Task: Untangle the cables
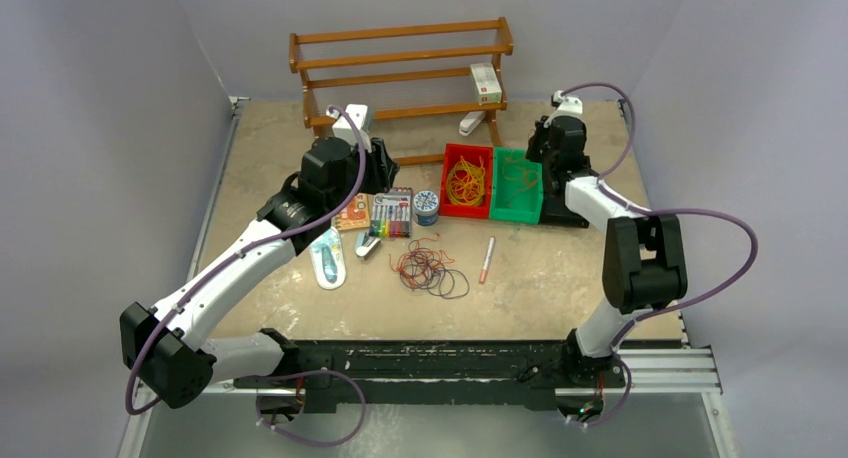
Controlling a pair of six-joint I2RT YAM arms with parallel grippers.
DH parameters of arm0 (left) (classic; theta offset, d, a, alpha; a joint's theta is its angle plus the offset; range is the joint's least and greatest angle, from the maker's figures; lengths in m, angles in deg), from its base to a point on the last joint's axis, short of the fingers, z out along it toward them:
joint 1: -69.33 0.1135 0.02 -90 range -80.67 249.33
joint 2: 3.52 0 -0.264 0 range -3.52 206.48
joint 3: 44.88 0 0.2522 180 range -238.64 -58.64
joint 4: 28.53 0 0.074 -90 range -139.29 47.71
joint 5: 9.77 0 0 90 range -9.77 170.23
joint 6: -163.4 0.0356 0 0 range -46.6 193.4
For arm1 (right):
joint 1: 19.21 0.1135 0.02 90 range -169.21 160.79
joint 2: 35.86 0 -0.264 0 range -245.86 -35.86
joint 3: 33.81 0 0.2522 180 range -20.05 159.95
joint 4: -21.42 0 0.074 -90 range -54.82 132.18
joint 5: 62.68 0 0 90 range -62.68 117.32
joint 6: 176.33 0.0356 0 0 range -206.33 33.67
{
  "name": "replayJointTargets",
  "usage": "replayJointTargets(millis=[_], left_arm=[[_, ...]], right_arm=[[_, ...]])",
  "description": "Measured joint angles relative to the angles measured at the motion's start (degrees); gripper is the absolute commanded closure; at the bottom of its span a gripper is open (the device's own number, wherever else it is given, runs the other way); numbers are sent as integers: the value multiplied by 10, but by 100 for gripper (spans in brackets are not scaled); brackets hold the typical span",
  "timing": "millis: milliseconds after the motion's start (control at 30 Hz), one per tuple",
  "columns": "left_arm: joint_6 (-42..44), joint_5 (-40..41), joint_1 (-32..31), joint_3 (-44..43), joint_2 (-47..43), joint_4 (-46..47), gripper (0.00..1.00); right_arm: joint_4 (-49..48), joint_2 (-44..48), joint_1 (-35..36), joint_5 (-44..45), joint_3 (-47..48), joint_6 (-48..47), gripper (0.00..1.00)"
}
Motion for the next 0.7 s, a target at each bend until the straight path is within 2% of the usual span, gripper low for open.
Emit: replayJointTargets(millis=[167, 267, 467, 700], left_arm=[[0, 1, 0, 4, 0, 0, 59], [0, 2, 0, 10, 0, -2, 59], [-2, 2, 0, 12, 0, -3, 59], [-4, 2, 0, 19, 0, -2, 59]], right_arm=[[21, -15, 0, 0, 0, 4, 72], [33, -17, 0, 0, 0, 5, 66], [40, -3, 0, 5, 0, 4, 63], [45, 40, 0, -1, -2, 1, 65]])
